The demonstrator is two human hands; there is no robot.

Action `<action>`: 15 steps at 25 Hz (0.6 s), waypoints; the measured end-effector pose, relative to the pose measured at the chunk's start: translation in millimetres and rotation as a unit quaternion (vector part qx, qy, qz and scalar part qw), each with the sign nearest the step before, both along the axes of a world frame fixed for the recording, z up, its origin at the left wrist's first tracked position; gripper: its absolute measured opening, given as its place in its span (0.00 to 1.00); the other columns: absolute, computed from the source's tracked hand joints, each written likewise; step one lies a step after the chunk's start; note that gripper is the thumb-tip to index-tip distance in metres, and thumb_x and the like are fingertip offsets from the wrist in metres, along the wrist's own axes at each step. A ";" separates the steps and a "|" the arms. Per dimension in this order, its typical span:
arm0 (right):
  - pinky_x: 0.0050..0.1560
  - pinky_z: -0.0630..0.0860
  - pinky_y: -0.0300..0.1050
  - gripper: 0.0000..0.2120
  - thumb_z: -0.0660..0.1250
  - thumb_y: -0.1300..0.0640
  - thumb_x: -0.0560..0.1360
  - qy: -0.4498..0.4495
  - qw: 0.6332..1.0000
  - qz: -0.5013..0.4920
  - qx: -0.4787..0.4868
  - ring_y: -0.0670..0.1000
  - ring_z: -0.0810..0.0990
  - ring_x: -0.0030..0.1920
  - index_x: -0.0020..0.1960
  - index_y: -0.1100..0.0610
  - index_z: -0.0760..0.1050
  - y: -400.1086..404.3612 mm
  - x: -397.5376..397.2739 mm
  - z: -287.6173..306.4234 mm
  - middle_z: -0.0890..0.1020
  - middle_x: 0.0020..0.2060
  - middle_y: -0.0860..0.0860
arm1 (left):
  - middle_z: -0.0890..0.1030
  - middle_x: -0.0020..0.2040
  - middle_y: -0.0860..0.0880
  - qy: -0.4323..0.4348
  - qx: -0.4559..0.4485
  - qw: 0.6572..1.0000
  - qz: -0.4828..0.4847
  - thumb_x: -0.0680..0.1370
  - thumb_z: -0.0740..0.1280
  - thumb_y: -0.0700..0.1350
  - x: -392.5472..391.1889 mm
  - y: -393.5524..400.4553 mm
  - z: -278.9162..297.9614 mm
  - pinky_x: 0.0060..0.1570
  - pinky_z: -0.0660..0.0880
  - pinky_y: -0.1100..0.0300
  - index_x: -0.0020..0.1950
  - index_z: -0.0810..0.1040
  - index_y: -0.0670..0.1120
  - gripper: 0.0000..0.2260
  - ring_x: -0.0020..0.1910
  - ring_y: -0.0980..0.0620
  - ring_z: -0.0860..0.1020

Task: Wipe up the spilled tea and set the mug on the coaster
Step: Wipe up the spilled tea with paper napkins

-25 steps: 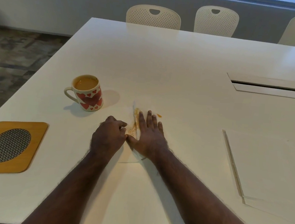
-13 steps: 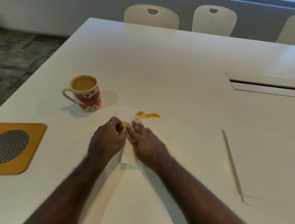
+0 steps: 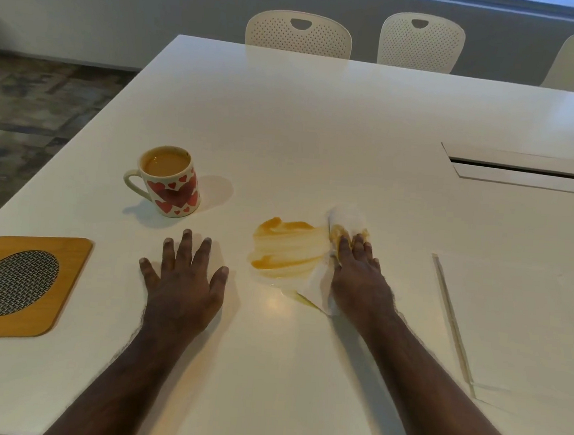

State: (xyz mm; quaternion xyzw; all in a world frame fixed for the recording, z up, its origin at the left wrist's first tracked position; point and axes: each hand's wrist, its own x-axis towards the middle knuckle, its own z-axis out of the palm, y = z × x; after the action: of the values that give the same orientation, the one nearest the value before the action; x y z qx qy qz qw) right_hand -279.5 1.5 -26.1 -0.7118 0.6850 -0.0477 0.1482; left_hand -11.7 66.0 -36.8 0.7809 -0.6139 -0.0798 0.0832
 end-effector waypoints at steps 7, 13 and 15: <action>0.77 0.42 0.56 0.36 0.49 0.39 0.80 -0.013 0.999 0.029 0.012 0.58 0.41 0.79 0.80 0.56 0.43 -37.7 51.4 -1.2 0.44 0.80 0.58 | 0.40 0.81 0.48 -0.006 0.027 1.000 -0.015 0.80 0.42 0.61 1.6 9.4 -5.9 0.72 0.40 0.34 0.80 0.41 0.54 0.29 0.79 0.44 0.39; 0.75 0.39 0.52 0.33 0.46 0.38 0.81 -0.002 0.979 0.203 0.003 0.54 0.40 0.79 0.80 0.50 0.41 -28.6 102.7 -5.0 0.41 0.80 0.52 | 0.40 0.80 0.47 -0.012 0.021 0.999 -0.021 0.81 0.43 0.60 1.0 9.8 -5.7 0.72 0.41 0.33 0.80 0.42 0.53 0.28 0.79 0.42 0.39; 0.74 0.38 0.50 0.32 0.45 0.38 0.81 0.009 0.964 0.265 -0.003 0.53 0.40 0.79 0.80 0.49 0.41 -13.5 108.1 -5.6 0.41 0.80 0.50 | 0.41 0.81 0.47 -0.012 0.016 1.000 -0.023 0.81 0.44 0.58 1.6 10.1 -5.5 0.73 0.42 0.33 0.80 0.42 0.53 0.28 0.79 0.43 0.40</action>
State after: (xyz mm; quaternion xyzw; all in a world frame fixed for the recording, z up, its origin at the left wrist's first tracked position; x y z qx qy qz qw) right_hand -171.5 -12.0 -31.7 -0.8688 0.4727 -0.0025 0.1476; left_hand -10.1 76.1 -42.3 0.7688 -0.6312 -0.0824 0.0618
